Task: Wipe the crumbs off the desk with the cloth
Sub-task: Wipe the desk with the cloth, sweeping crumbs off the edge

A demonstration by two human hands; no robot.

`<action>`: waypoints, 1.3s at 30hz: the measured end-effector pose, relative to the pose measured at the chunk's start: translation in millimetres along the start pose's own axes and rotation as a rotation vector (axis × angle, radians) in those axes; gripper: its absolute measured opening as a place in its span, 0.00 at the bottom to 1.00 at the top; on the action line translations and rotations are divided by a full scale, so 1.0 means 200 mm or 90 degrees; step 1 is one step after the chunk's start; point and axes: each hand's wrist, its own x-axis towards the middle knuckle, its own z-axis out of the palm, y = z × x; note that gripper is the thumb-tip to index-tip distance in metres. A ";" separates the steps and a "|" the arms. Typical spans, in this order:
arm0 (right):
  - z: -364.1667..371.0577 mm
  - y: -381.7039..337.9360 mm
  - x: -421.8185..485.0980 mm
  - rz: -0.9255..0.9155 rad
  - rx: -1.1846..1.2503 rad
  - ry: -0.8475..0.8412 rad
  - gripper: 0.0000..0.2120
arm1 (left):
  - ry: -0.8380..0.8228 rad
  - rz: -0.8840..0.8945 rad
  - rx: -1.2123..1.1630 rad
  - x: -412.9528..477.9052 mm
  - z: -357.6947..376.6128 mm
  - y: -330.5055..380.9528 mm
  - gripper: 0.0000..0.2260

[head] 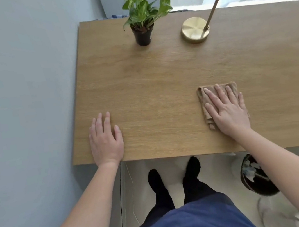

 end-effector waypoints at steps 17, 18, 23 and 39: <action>0.28 -0.54 -0.33 -0.074 -0.004 0.008 0.27 | 0.005 0.030 -0.026 -0.11 -0.09 -0.43 0.24; 0.30 -0.62 -0.32 -0.031 0.015 0.019 0.27 | 0.002 0.036 -0.024 -0.12 -0.09 -0.46 0.24; 0.41 -0.98 -0.29 -0.053 0.008 -0.009 0.28 | 0.009 0.036 -0.013 -0.13 -0.08 -0.48 0.24; 0.32 -0.80 -0.12 0.070 0.019 0.022 0.30 | -0.032 0.053 0.050 -0.14 0.01 -0.22 0.29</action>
